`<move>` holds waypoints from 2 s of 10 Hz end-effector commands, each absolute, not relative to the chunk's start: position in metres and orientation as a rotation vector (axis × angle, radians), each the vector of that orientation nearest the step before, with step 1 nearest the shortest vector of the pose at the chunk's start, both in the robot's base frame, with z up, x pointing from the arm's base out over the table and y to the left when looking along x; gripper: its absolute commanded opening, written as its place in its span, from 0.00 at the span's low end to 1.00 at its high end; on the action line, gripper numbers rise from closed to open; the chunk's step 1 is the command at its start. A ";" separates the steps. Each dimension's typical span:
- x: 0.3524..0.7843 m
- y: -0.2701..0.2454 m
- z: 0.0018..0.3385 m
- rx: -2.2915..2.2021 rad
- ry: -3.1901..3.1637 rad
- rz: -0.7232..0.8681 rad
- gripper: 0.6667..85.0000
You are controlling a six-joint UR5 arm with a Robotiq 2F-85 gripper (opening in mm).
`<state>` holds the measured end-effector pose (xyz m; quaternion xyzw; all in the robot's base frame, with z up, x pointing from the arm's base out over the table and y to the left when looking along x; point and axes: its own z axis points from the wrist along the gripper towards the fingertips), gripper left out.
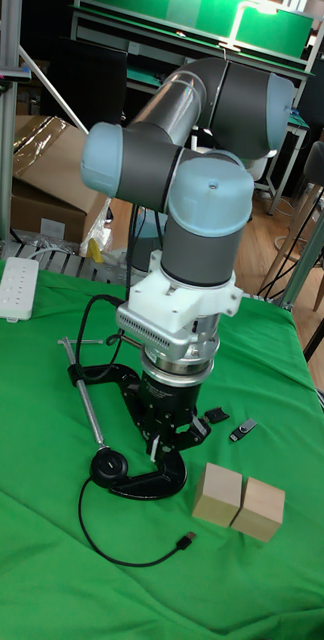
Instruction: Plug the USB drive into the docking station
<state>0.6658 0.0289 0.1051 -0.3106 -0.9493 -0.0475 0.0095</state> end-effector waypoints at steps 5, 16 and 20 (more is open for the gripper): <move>0.656 0.007 0.097 -0.980 -2.948 -0.131 0.01; 0.663 0.023 0.113 -0.607 -3.057 -0.066 0.01; 0.679 0.003 0.116 0.539 -3.138 0.021 0.01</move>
